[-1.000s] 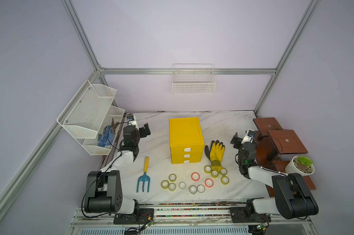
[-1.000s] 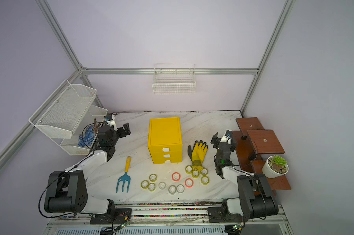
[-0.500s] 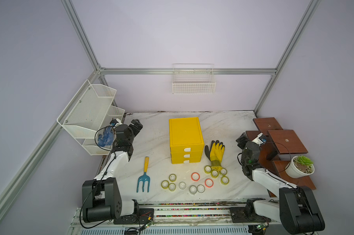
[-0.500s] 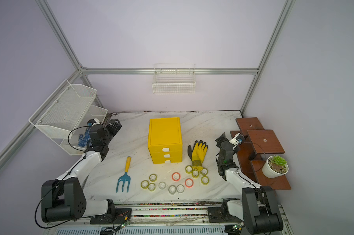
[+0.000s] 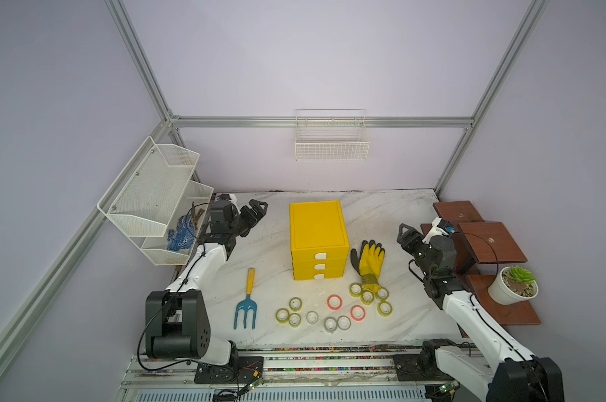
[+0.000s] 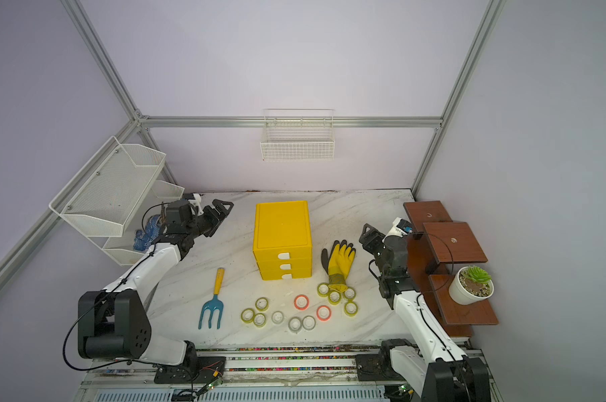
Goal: Place the transparent tape into the drawer according to color
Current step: Move the storage box to the center of the board.
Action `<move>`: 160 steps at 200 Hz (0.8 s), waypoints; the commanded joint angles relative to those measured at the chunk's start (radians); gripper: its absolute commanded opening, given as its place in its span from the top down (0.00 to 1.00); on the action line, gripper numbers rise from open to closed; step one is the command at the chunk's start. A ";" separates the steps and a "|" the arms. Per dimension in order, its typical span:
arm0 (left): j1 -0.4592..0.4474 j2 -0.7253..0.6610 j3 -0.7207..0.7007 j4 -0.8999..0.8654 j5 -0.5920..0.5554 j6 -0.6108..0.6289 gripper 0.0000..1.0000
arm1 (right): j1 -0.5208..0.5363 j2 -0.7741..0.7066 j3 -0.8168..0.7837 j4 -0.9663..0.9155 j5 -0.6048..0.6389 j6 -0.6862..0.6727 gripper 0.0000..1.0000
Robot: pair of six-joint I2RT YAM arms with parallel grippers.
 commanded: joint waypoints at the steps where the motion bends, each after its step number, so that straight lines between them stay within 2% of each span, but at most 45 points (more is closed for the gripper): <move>1: -0.025 -0.057 0.048 -0.136 0.039 0.063 0.00 | 0.045 -0.049 0.014 -0.135 -0.171 -0.003 0.31; 33: -0.033 -0.141 0.041 -0.260 0.035 0.137 0.00 | 0.120 -0.105 0.003 -0.269 -0.281 -0.034 0.32; 42: -0.033 -0.161 0.031 -0.272 0.034 0.154 0.00 | 0.148 -0.123 0.001 -0.300 -0.287 -0.051 0.33; 47: -0.033 -0.171 0.025 -0.276 0.034 0.161 0.00 | 0.162 -0.135 0.004 -0.317 -0.292 -0.058 0.38; 80: -0.040 -0.206 0.008 -0.302 0.043 0.197 0.00 | 0.277 -0.128 0.040 -0.395 -0.312 -0.117 0.38; 119: -0.049 -0.207 0.016 -0.320 0.046 0.224 0.00 | 0.440 -0.059 0.064 -0.405 -0.200 -0.147 0.38; 160: -0.074 -0.192 0.019 -0.320 0.053 0.233 0.00 | 0.486 0.023 0.069 -0.251 -0.111 -0.122 0.39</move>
